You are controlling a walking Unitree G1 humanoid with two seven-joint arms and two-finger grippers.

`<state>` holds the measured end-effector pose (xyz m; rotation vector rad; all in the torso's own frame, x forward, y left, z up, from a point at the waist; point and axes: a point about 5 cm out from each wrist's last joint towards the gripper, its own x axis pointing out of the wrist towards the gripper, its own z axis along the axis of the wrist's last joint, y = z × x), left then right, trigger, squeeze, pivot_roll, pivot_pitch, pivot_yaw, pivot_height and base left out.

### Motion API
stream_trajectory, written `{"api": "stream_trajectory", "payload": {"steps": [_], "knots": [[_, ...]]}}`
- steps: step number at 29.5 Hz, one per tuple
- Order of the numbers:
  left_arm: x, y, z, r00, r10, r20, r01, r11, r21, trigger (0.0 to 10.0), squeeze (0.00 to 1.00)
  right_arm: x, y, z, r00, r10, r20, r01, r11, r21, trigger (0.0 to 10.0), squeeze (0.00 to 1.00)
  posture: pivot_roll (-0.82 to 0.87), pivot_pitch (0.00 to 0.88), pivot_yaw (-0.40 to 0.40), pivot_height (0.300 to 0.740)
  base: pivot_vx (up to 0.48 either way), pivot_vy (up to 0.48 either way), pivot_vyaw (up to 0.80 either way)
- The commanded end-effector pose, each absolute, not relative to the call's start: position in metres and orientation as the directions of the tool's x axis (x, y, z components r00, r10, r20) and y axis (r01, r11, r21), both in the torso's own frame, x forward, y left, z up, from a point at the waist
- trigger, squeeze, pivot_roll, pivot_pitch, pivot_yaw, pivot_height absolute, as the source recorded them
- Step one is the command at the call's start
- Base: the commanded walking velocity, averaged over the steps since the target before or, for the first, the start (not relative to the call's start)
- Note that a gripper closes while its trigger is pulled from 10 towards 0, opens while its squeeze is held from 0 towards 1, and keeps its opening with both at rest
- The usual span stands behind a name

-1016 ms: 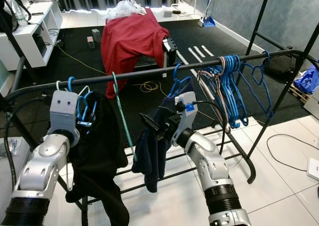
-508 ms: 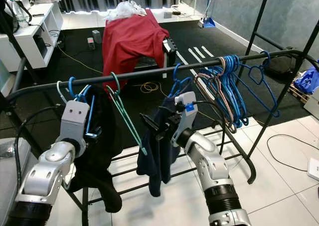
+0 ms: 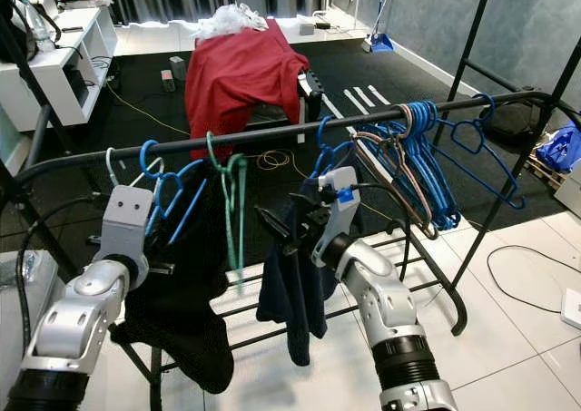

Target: Hang hanger

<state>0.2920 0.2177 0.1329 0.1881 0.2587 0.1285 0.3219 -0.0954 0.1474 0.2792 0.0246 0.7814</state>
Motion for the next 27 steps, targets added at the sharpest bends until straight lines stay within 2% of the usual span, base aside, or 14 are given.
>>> {"api": "stream_trajectory", "payload": {"steps": [1,2,4,7,9,15,16,17,18,19,27], "knots": [[0.289,0.219,0.14,0.967,0.162,-0.195,-0.13,0.977,0.169,0.0,0.0,0.323,-0.097,0.146,0.721,0.689,0.081,-0.68,0.68,0.272,10.0,0.0,0.01,0.0,-0.016,0.74,0.0,0.0,0.0],[0.281,0.22,0.144,0.973,0.17,-0.157,-0.154,0.982,0.109,0.0,0.0,0.324,-0.097,0.146,0.722,0.688,0.08,-0.679,0.681,0.272,10.0,0.0,0.01,0.0,-0.016,0.74,0.0,0.0,0.0],[0.276,0.222,0.146,0.975,0.179,-0.128,-0.171,0.983,0.074,0.0,0.0,0.324,-0.098,0.146,0.722,0.687,0.079,-0.679,0.682,0.272,10.0,0.0,0.02,0.0,-0.018,0.74,0.0,0.0,0.0],[0.27,0.225,0.149,0.975,0.2,-0.096,-0.196,0.979,0.053,0.0,0.0,0.324,-0.098,0.146,0.723,0.687,0.079,-0.678,0.682,0.273,10.0,0.0,0.02,0.0,-0.02,0.74,0.0,0.0,0.0],[0.259,0.229,0.159,0.974,0.226,-0.024,-0.225,0.973,0.044,0.0,0.0,0.325,-0.099,0.146,0.723,0.687,0.077,-0.677,0.682,0.275,10.0,0.0,0.02,0.0,-0.024,0.74,0.0,0.0,0.0],[0.245,0.214,0.165,0.986,0.167,0.03,-0.168,0.985,0.047,0.0,0.0,0.325,-0.099,0.145,0.72,0.69,0.072,-0.679,0.68,0.276,10.0,0.0,0.03,0.001,-0.028,0.74,0.0,0.0,0.0],[0.241,0.209,0.164,0.988,0.149,0.029,-0.151,0.987,0.063,2.0,0.0,0.326,-0.099,0.145,0.72,0.69,0.071,-0.679,0.68,0.276,10.0,0.0,0.03,0.001,-0.03,0.74,0.0,0.0,0.0],[0.238,0.203,0.159,0.992,0.128,0.01,-0.129,0.989,0.076,8.6,0.0,0.326,-0.099,0.145,0.72,0.69,0.07,-0.679,0.68,0.275,10.0,0.0,0.03,0.002,-0.029,0.74,0.0,0.0,0.0],[0.236,0.2,0.156,0.993,0.118,-0.005,-0.117,0.99,0.085,8.6,0.0,0.326,-0.1,0.145,0.72,0.69,0.069,-0.679,0.681,0.275,10.0,0.0,0.03,0.002,-0.029,0.74,0.0,0.0,0.0],[0.234,0.199,0.154,0.992,0.127,-0.014,-0.126,0.988,0.091,10.0,0.0,0.326,-0.1,0.145,0.72,0.69,0.069,-0.679,0.681,0.275,10.0,0.0,0.03,0.002,-0.031,0.74,-0.304,0.0,0.0],[0.228,0.197,0.151,0.989,0.145,-0.012,-0.143,0.984,0.103,10.0,0.0,0.327,-0.101,0.145,0.719,0.692,0.064,-0.68,0.682,0.271,10.0,0.0,0.03,0.0,-0.036,0.74,-0.347,0.0,0.0]]}}
